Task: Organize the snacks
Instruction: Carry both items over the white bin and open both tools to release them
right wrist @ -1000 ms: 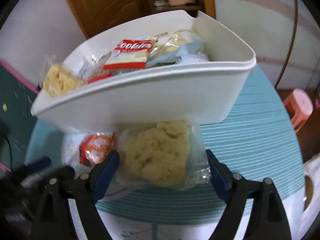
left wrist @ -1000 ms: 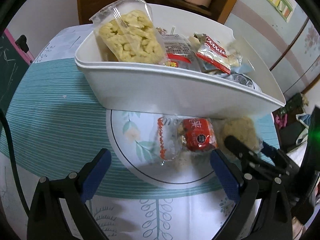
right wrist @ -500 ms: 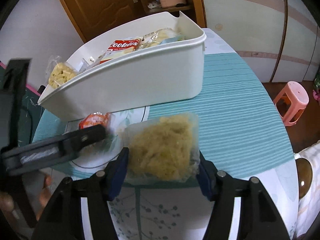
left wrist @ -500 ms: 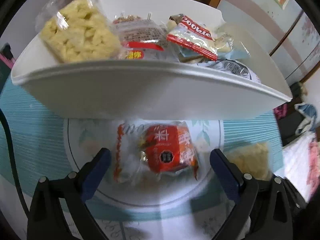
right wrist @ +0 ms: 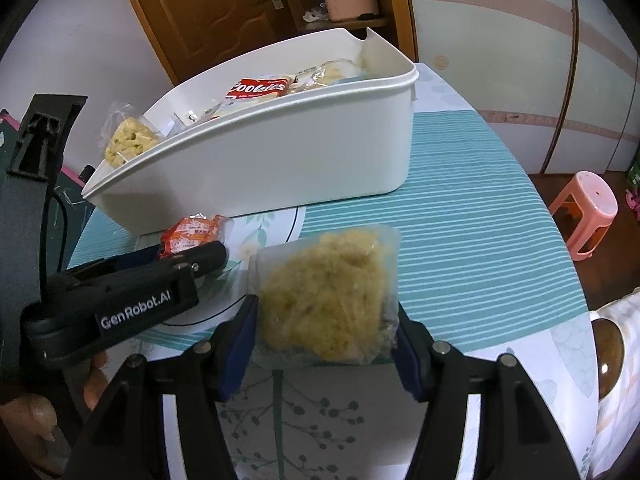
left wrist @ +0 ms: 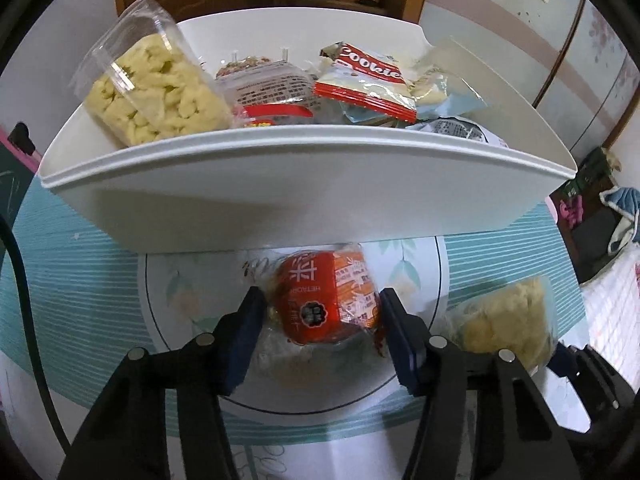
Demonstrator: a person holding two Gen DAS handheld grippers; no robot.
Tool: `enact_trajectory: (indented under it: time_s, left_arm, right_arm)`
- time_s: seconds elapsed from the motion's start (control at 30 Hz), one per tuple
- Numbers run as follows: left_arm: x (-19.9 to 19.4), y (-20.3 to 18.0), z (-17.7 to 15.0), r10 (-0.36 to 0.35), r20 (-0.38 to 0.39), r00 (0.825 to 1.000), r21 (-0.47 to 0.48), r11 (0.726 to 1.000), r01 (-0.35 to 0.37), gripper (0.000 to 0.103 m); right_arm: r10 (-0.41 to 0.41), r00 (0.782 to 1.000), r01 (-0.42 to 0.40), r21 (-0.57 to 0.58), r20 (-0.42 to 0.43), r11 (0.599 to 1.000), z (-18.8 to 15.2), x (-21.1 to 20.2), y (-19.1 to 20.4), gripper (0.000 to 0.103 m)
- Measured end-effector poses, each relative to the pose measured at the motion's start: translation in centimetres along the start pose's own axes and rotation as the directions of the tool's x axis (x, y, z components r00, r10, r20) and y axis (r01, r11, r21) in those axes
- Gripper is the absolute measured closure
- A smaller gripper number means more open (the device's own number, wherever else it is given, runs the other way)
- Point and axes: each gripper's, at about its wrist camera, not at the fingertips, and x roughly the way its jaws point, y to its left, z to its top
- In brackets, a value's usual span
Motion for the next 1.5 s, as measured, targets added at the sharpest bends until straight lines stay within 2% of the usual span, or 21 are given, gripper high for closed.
enact_trajectory:
  time_s: [0.27,0.5,0.7,0.83,0.93,1.0,1.1,1.2,1.27,1.33,1.4,1.5]
  left_arm:
    - [-1.9,1.4,-1.4,-0.011,-0.02,1.0,-0.018,1.0,0.011,0.047]
    - [-5.2,2.3,-1.2,-0.027,0.025,0.999,-0.022,0.999,0.028,0.047]
    - [-10.4,3.3,-1.6,-0.033,0.082,0.996,0.001,0.999,0.033,0.047]
    - [-14.7,4.1,-0.4,-0.03,0.14,0.99,0.045,0.999,0.024,0.047]
    - [-18.2,4.6,1.3,-0.012,0.2,0.98,0.09,0.996,-0.007,0.046]
    - [-20.8,4.8,3.5,0.016,0.258,0.966,0.128,0.99,-0.051,0.046]
    - [-23.6,4.6,6.9,0.06,0.319,0.946,0.167,0.979,-0.119,0.046]
    - [-25.9,4.2,10.6,0.065,0.37,0.927,0.174,0.975,-0.138,0.045]
    - [-26.9,3.9,13.4,0.087,0.411,0.907,0.17,0.971,-0.17,0.045]
    - [-27.1,3.7,15.9,0.105,0.43,0.897,0.161,0.968,-0.191,0.045]
    - [-26.5,3.6,17.8,0.107,0.427,0.898,0.15,0.971,-0.187,0.045]
    - [-24.1,3.5,20.7,0.118,0.396,0.911,0.127,0.975,-0.182,0.044]
  right_arm:
    - [0.013,1.0,-0.013,-0.012,-0.004,1.0,-0.5,-1.0,0.9,0.05]
    - [0.018,0.999,-0.019,-0.028,-0.028,0.999,-1.8,-2.3,2.7,0.051]
    - [0.021,1.0,-0.022,-0.076,-0.004,0.997,-2.5,-5.3,5.1,0.051]
    - [0.038,0.998,-0.034,-0.083,0.04,0.996,-1.4,-8.5,6.1,0.051]
    - [0.044,0.993,-0.031,-0.108,0.114,0.994,1.3,-12.0,7.0,0.051]
    - [0.048,0.984,-0.026,-0.127,0.172,0.992,3.4,-14.3,7.5,0.051]
    - [0.054,0.959,-0.009,-0.162,0.278,0.987,7.9,-18.4,8.5,0.051]
    - [0.06,0.923,0.016,-0.194,0.38,0.981,12.8,-22.0,9.8,0.051]
    - [0.049,0.9,0.048,-0.21,0.432,0.976,15.4,-23.4,10.6,0.051]
    - [0.029,0.885,0.08,-0.213,0.465,0.974,17.8,-24.0,11.2,0.051]
    - [0.026,0.883,0.081,-0.206,0.469,0.975,20.1,-23.7,11.4,0.051]
    - [0.013,0.896,0.082,-0.193,0.443,0.978,22.6,-21.7,11.4,0.051]
